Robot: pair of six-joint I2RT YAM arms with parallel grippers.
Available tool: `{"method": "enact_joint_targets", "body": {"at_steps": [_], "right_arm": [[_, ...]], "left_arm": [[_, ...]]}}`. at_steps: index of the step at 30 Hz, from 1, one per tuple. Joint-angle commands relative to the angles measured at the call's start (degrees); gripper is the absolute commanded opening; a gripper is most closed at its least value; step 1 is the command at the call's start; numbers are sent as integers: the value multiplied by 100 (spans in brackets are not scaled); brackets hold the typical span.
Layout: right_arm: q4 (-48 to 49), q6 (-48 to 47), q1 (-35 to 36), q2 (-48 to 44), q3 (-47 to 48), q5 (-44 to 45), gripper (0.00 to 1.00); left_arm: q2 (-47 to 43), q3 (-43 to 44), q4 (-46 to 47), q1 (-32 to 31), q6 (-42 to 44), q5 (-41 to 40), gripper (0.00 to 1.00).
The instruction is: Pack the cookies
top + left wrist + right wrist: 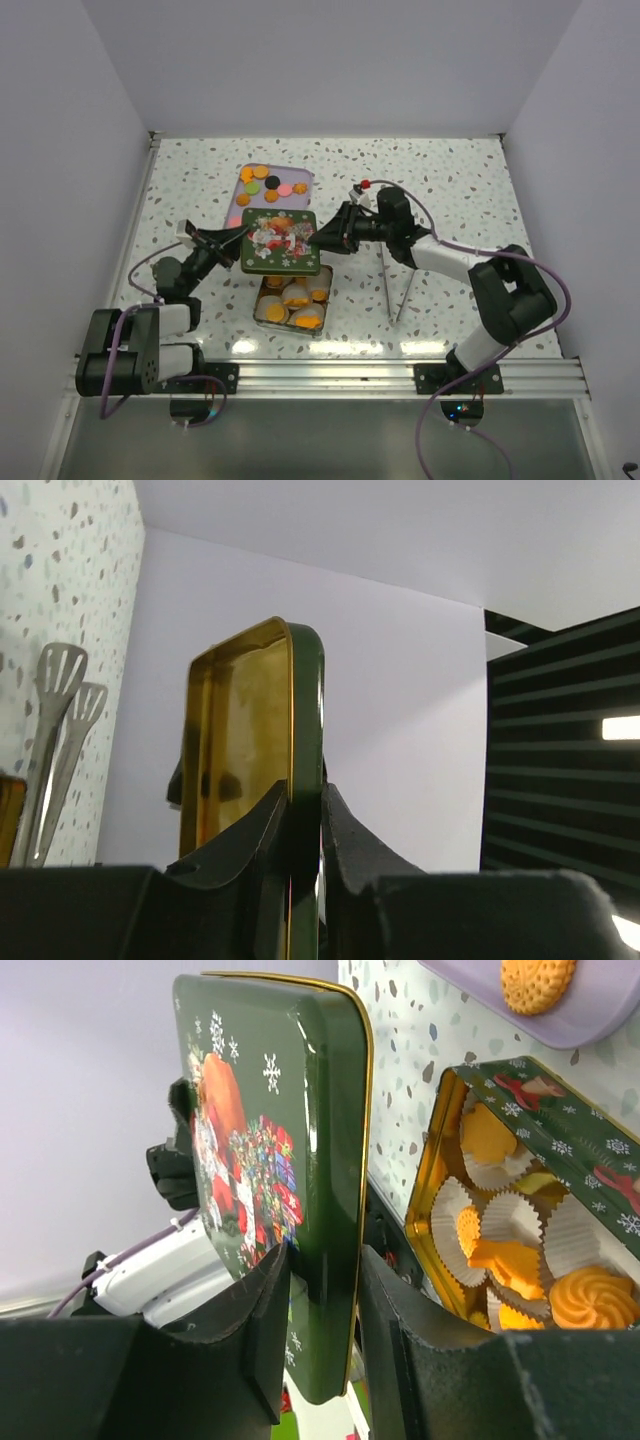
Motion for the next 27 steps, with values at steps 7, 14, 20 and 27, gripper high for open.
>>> {"method": "enact_joint_targets", "body": {"at_steps": [7, 14, 20, 27], "right_arm": [[-227, -165, 133, -1131, -102, 529, 8], [-1054, -323, 432, -1800, -340, 1144, 4], [-1257, -218, 915, -2449, -1121, 1935, 2], [-1186, -156, 1171, -2539, -1667, 2322, 4]], "left_arm": [[-581, -127, 1847, 39, 406, 1695, 45], [-845, -434, 687, 31, 1021, 1926, 47], [-1136, -496, -808, 22, 2173, 2119, 47], [-1101, 1083, -5445, 31, 5952, 1805, 47]]}}
